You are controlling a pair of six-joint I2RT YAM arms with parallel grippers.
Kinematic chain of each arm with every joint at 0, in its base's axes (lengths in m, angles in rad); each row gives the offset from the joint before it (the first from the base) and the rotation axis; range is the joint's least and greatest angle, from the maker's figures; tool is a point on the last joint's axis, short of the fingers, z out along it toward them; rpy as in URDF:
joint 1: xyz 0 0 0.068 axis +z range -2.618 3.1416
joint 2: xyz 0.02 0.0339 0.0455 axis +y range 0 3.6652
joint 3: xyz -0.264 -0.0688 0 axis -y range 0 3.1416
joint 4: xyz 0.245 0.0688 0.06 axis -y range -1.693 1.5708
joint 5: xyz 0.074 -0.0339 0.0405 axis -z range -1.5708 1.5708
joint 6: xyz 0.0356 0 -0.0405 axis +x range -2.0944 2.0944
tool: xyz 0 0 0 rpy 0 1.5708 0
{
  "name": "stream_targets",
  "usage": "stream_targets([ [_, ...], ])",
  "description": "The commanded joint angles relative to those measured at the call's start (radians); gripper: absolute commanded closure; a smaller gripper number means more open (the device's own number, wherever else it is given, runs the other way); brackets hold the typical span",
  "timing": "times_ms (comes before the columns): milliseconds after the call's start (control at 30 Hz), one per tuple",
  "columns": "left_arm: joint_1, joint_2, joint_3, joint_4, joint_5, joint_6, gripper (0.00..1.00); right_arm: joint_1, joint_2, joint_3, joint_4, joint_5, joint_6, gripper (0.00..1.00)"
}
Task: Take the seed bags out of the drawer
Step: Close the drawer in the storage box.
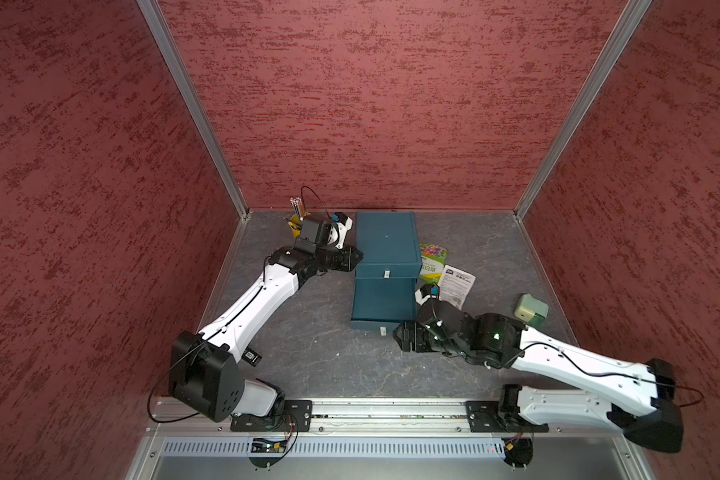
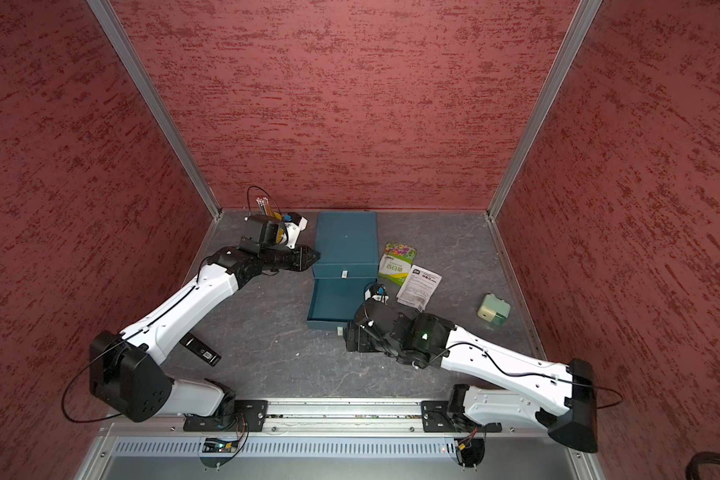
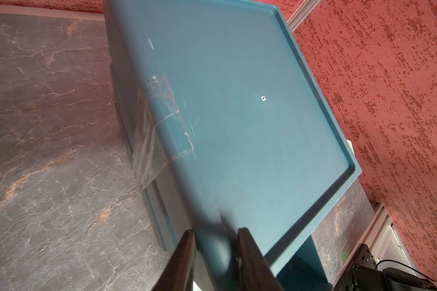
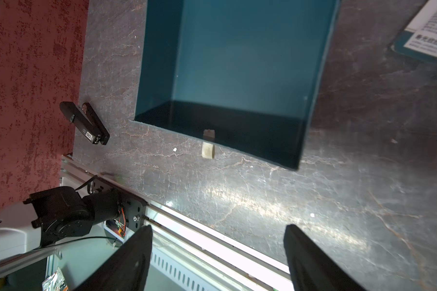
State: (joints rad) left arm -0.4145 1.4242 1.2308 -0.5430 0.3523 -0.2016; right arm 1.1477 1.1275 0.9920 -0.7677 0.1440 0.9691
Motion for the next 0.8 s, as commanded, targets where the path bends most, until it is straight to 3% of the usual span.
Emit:
stream_targets([
  [0, -0.059, 0.051, -0.053, -0.219, 0.085, 0.025, 0.7, 0.044, 0.037, -0.032, 0.119, 0.112, 0.035, 0.16],
  [300, -0.064, 0.069, -0.03, -0.234, 0.055, 0.03, 0.69, 0.064, 0.094, -0.078, 0.214, 0.183, -0.04, 0.19],
  [467, -0.064, 0.074, -0.021, -0.243, 0.048, 0.034, 0.69, 0.064, 0.1, -0.093, 0.215, 0.169, -0.016, 0.19],
  [767, -0.063, 0.082, -0.019, -0.242, 0.054, 0.034, 0.7, 0.048, 0.13, -0.103, 0.279, 0.278, -0.065, 0.19],
])
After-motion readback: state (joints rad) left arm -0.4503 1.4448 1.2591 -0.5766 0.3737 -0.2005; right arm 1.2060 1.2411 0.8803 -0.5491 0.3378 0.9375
